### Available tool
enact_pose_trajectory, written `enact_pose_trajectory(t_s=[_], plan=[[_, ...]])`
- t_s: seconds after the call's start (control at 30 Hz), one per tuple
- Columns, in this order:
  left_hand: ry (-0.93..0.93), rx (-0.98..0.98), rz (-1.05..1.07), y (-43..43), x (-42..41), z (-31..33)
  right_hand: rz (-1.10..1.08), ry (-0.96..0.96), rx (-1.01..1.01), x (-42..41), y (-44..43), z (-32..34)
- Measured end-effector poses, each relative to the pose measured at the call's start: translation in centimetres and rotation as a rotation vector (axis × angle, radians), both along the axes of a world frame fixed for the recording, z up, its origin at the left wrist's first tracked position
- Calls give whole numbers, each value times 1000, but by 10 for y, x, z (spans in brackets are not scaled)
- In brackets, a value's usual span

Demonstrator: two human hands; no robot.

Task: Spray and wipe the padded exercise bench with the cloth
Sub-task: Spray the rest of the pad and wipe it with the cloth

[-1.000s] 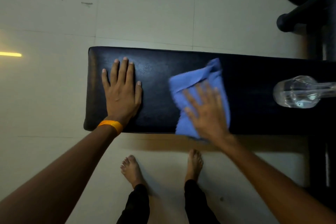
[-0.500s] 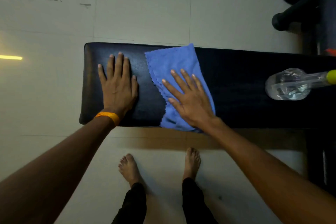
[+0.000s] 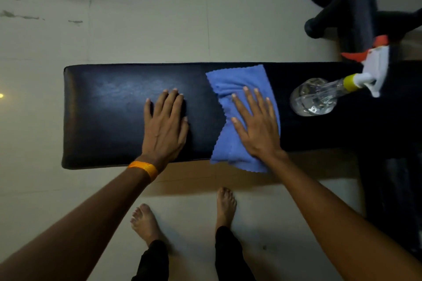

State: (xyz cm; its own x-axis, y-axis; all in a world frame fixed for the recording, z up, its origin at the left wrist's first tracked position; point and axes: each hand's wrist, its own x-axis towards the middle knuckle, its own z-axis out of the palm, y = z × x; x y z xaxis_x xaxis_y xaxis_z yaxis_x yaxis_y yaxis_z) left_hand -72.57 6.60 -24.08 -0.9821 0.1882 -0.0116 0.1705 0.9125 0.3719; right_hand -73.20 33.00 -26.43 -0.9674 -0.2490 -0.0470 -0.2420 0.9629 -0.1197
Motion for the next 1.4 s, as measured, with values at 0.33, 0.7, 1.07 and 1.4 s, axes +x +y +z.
enact_pose_trajectory(t_s=[0.33,0.7,1.07,1.4], plan=[[-75,38,-102,104,2,31,-335,105,-527,20,18,40],[-142,-19,-122,172,-9,58,-830,352,-893,-1,94,120],[-124,0,-155,192,-20,39,-650,312,-1017,-55,110,133],[-106,-21,-222,208,-41,24,-697,316,-914,22,142,141]])
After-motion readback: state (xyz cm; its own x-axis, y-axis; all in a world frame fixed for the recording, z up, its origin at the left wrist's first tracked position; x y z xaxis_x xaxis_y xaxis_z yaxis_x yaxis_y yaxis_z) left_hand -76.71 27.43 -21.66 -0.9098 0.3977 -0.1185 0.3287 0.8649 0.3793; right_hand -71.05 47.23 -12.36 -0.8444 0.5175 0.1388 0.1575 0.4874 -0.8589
